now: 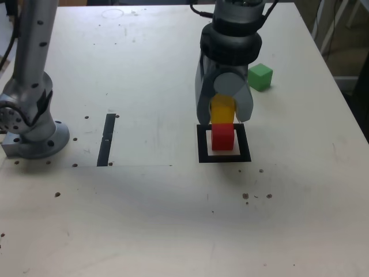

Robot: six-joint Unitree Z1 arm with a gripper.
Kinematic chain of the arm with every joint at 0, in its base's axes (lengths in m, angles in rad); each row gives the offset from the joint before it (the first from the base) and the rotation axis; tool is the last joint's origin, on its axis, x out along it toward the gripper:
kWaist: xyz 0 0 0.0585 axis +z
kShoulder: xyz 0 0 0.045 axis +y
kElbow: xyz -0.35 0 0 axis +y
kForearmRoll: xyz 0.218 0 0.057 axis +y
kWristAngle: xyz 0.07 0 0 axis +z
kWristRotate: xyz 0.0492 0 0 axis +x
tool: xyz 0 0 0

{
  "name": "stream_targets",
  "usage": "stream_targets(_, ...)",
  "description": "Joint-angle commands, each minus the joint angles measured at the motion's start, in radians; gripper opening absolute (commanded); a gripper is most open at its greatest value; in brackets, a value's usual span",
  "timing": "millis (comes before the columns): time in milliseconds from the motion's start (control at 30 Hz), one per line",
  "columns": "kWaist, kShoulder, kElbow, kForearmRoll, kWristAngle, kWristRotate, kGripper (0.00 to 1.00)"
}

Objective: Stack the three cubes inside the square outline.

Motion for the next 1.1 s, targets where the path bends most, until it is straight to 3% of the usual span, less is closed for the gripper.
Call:
stream_targets(0, 0.002, 0.008, 0.0, -0.004, -0.001, 0.004, 0.31)
stream_targets(467, 0.023, 0.04, 0.022, -0.037, -0.031, 0.053, 0.32)
stream_targets(1067, 0.044, 0.059, 0.034, -0.069, -0.027, 0.073, 0.32)
